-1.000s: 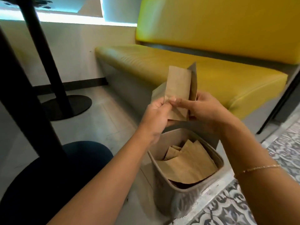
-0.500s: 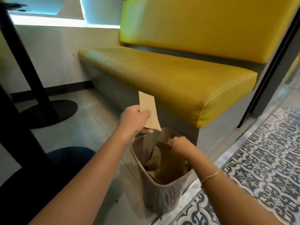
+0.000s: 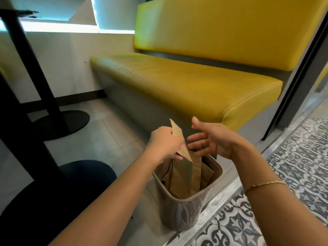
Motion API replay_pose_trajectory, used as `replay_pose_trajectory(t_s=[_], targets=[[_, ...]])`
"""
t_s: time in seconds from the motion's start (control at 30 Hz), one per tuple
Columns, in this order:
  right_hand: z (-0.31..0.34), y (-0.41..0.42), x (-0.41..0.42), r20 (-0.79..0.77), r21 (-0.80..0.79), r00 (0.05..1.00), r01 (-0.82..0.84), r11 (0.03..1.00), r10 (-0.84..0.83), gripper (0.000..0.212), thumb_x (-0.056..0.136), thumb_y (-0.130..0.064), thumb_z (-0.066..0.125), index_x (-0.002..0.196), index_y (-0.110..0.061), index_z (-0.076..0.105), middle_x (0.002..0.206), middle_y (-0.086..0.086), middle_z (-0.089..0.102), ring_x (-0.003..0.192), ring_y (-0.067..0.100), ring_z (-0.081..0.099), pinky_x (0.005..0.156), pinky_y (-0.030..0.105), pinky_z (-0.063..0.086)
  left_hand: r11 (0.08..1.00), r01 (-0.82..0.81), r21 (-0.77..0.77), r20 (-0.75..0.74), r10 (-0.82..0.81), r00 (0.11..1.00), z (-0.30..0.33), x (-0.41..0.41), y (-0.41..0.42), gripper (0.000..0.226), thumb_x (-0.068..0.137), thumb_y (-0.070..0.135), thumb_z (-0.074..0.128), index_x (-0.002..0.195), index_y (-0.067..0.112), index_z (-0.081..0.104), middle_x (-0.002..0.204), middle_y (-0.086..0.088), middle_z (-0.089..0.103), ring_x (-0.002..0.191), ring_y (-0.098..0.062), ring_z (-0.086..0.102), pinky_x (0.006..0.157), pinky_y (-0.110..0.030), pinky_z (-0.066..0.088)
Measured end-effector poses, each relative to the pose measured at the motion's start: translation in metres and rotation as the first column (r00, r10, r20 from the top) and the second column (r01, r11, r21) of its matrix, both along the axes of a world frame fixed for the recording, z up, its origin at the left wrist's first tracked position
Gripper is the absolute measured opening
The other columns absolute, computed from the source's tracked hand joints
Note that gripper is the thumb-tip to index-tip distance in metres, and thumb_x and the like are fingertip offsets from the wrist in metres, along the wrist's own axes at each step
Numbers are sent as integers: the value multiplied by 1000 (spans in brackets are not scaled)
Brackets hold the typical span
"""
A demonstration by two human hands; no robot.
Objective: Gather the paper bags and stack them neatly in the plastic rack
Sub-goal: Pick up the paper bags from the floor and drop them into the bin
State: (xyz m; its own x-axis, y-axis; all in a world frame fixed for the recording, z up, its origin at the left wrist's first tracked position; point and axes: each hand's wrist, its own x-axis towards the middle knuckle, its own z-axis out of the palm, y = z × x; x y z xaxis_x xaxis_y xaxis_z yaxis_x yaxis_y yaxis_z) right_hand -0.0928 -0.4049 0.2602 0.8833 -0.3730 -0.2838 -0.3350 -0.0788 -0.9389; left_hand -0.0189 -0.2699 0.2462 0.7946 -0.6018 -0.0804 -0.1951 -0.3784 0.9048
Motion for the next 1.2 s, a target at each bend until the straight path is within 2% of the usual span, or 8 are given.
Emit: replay_pose_trajectory(t_s=[0.1, 0.23, 0.33, 0.4, 0.5, 0.7, 1.0, 1.2], targets=[[19, 11, -5, -120, -124, 993, -37, 992, 22, 58, 84, -61, 48, 113, -11, 53, 101, 14, 64, 88, 28, 65, 73, 40, 57, 985, 170, 32, -5, -170, 985, 5, -12, -9, 20, 90, 20, 60, 109, 16, 58, 107, -7, 66, 86, -19, 69, 72, -34, 60], [16, 15, 0, -249, -446, 964, -23, 895, -99, 25, 95, -28, 51, 92, -6, 62, 76, 6, 61, 63, 19, 60, 46, 25, 48, 906, 421, 45, -120, -413, 903, 3, -17, -8, 42, 84, 25, 68, 123, 14, 57, 115, -3, 67, 106, -17, 63, 93, -35, 52], [-10, 9, 15, -286, -775, 946, -135, 618, -152, 15, 92, -12, 50, 101, -5, 59, 94, 10, 63, 81, 26, 63, 63, 28, 50, 874, 469, 124, -116, -457, 882, -3, -14, -3, 50, 83, 32, 69, 128, 15, 56, 121, -2, 64, 112, -15, 59, 97, -33, 48], [-31, 6, 25, -350, -829, 930, -251, 499, -113, 23, 90, -15, 53, 109, -7, 62, 99, 9, 64, 86, 25, 61, 69, 29, 47, 894, 398, 207, -53, -395, 917, -8, -9, -3, 57, 83, 32, 68, 134, 17, 49, 130, -2, 58, 118, -17, 55, 101, -34, 44], [-57, 9, 31, -487, -747, 874, -413, 521, -6, 36, 94, -15, 50, 130, -13, 50, 120, 10, 59, 106, 26, 59, 91, 33, 50, 929, 236, 286, 62, -264, 962, -13, 3, -5, 49, 89, 26, 63, 135, 18, 46, 133, -2, 54, 119, -19, 53, 99, -32, 42], [-16, -3, 15, -332, -756, 943, -261, 600, -7, 63, 90, -26, 58, 144, -14, 28, 139, 11, 46, 125, 28, 47, 102, 37, 44, 922, -39, 385, 240, -59, 969, 0, 4, -33, 32, 94, 20, 51, 125, 18, 55, 125, -4, 59, 111, -20, 56, 96, -31, 45], [112, -23, -4, -290, -674, 948, -301, 675, 133, 41, 94, -21, 53, 134, -17, 47, 131, 5, 55, 117, 19, 53, 93, 27, 44, 882, -119, 457, 193, 32, 981, 84, -17, -51, 32, 95, 23, 53, 126, 19, 54, 124, -2, 59, 111, -19, 57, 93, -31, 48], [212, -19, -6, -247, -642, 951, -306, 703, 188, 37, 95, -17, 49, 132, -18, 50, 125, 3, 58, 105, 16, 57, 76, 20, 42, 864, -166, 474, 173, 94, 980, 166, -37, -46, 29, 96, 24, 48, 125, 23, 54, 121, 0, 60, 109, -16, 56, 86, -25, 46]])
